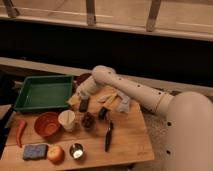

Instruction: Place fork in paper cup

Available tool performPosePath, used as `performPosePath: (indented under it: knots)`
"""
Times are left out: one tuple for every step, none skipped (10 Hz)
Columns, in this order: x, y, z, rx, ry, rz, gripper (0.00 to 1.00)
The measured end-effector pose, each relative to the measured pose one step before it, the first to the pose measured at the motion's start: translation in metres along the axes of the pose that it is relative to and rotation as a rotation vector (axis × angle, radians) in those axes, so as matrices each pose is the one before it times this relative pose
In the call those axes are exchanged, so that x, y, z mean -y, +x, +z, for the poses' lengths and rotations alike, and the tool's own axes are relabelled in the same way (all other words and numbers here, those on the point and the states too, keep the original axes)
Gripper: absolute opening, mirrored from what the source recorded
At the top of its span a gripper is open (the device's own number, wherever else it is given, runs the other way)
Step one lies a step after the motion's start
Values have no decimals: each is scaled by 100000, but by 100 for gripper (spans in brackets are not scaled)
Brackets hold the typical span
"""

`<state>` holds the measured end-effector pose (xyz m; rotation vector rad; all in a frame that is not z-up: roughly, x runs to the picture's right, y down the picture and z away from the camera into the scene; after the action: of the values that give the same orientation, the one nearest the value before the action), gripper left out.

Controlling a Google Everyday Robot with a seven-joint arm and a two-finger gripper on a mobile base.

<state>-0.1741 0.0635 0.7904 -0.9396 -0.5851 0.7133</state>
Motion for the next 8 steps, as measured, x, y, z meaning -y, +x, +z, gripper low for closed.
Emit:
performPosePath:
  knots:
    - [-11, -117, 93, -367, -393, -165, 18]
    - [12, -49, 64, -590, -693, 84, 26]
    - [44, 94, 31, -998, -780, 460, 36]
    - [-66, -12, 133, -904, -810, 179, 47]
    - [-131, -128, 101, -683, -485, -195, 57]
    - [-148, -177, -5, -442, -373, -340, 66]
    - [-68, -76, -32, -280, -478, -271, 76]
    - [-42, -13, -113, -22, -291, -123, 80]
